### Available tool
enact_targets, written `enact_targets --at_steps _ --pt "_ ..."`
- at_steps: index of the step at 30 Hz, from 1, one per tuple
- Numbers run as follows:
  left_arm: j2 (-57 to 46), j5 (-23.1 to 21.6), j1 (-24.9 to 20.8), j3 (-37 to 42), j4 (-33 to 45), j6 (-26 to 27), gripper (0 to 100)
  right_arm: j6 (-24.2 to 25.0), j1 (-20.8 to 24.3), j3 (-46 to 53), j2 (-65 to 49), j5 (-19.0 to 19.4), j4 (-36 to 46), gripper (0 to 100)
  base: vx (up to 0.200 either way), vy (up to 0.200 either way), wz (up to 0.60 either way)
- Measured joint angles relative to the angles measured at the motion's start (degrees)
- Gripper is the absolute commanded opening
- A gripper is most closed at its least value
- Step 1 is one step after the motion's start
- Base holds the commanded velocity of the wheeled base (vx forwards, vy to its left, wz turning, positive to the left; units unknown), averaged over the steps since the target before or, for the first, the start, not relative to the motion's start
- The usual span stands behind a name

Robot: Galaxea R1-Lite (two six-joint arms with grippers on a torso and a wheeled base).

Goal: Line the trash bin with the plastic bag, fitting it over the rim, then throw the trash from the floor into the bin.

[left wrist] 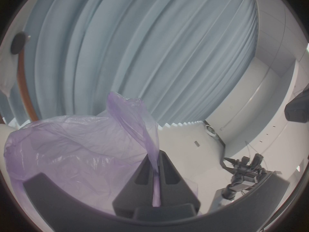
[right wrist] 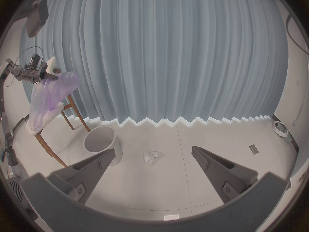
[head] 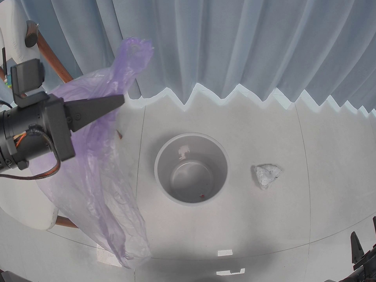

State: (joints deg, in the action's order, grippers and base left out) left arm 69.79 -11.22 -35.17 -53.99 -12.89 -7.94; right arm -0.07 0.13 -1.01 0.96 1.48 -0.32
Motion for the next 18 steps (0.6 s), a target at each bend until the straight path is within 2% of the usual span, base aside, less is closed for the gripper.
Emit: enact_targets --at_steps 6,8,18 --pt "2.6 0.4 -8.0 -2.8 0.0 -1.0 0 0.0 0.0 0.0 0.0 0.0 0.0 100 0.0 0.0 0.0" --pt "3.2 0.4 -9.4 -3.2 0.0 -1.3 0 0.1 0.0 0.0 0.0 0.0 0.0 100 0.0 0.0 0.0" --pt "8.0 0.0 -11.5 -7.3 -0.2 -2.5 0 0.1 0.0 0.0 0.0 0.0 0.0 100 0.0 0.0 0.0"
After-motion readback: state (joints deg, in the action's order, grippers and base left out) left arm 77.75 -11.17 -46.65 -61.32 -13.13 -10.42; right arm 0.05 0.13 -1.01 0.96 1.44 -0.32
